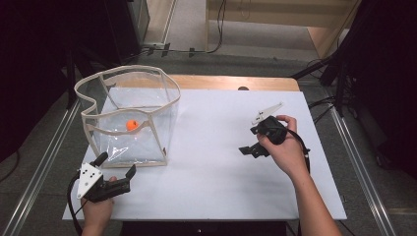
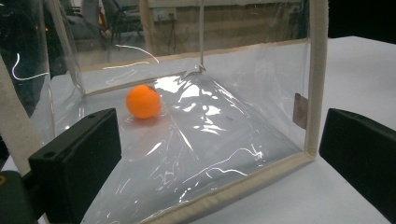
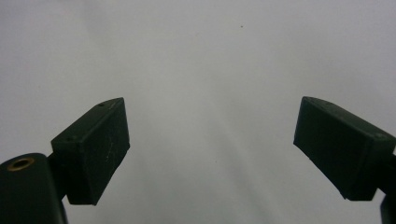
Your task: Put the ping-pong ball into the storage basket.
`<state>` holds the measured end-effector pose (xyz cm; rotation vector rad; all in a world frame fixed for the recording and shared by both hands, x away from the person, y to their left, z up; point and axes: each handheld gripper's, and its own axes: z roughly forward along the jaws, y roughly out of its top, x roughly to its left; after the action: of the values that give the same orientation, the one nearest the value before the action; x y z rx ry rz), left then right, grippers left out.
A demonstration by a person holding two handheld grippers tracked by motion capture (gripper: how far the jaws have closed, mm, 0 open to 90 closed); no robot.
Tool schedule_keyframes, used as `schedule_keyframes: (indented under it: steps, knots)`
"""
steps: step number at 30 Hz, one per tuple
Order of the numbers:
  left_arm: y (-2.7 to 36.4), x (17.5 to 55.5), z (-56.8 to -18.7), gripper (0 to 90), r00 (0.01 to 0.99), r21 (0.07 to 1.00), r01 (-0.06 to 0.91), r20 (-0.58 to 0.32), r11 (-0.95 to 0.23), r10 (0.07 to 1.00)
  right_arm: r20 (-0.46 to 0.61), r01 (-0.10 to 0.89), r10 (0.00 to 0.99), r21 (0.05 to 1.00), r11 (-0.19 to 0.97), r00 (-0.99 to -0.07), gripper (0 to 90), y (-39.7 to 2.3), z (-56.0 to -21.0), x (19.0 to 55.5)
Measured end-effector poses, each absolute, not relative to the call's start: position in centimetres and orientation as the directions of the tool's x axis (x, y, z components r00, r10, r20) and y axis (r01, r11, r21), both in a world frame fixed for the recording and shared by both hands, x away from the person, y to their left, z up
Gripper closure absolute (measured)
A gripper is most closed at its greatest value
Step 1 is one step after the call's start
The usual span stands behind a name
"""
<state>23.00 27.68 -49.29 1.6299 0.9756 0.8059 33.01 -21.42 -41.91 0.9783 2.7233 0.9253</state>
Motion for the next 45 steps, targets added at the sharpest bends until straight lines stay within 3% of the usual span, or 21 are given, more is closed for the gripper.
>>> schedule_keyframes:
  steps: [45]
  knots:
    - [27.5, 22.9, -49.3, 0.0, 0.441, 0.966, 0.205, 0.05, -0.155, 0.896, 0.116, 0.56, 0.709, 0.706, 0.434, -0.696, 8.8, -30.9, -45.7, 26.6]
